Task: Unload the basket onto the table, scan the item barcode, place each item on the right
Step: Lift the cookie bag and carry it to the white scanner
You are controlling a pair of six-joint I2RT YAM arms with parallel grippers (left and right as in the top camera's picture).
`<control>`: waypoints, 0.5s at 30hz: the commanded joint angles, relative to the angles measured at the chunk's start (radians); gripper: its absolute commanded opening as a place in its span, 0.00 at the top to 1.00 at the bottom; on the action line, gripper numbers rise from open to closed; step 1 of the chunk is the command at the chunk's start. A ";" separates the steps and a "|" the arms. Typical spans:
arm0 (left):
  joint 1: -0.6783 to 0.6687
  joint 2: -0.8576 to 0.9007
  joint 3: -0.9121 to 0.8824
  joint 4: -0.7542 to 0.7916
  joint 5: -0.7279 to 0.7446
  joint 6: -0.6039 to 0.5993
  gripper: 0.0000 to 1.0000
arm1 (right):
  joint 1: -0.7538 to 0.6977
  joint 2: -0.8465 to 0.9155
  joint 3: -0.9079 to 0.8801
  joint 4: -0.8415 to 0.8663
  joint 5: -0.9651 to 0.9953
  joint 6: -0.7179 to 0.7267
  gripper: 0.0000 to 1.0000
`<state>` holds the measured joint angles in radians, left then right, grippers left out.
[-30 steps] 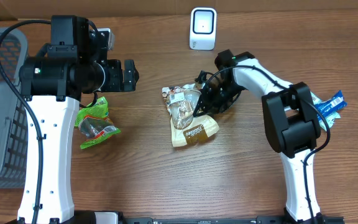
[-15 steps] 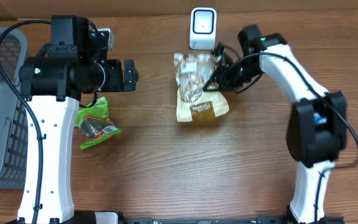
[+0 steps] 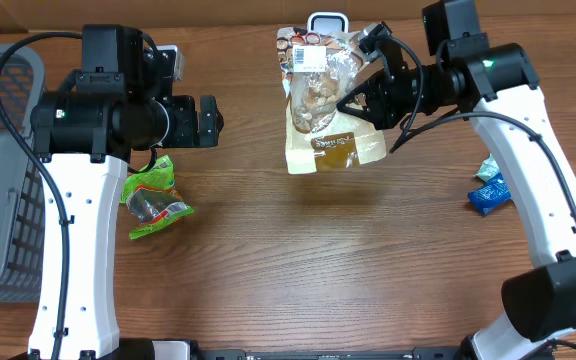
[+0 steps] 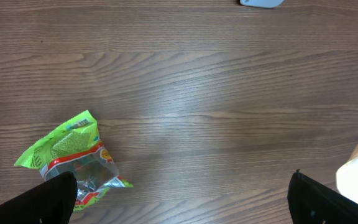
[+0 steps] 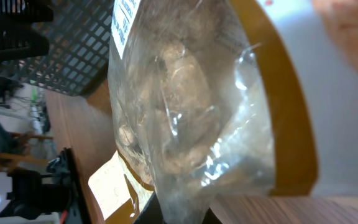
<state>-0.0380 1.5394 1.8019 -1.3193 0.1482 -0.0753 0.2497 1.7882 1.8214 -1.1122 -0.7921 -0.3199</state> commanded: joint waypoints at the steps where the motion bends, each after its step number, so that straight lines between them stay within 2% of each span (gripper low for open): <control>1: 0.000 0.004 0.000 0.000 -0.002 -0.011 0.00 | 0.003 -0.050 0.027 0.001 0.040 -0.051 0.96; 9: 0.000 0.004 0.000 0.000 -0.002 -0.011 0.00 | 0.003 -0.052 0.026 0.005 0.082 -0.223 0.96; 15: 0.000 0.004 0.000 0.000 -0.002 -0.011 0.00 | 0.003 -0.051 0.024 0.030 0.148 -0.288 0.96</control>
<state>-0.0380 1.5394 1.8019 -1.3193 0.1478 -0.0753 0.2493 1.7679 1.8214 -1.0920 -0.6697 -0.5362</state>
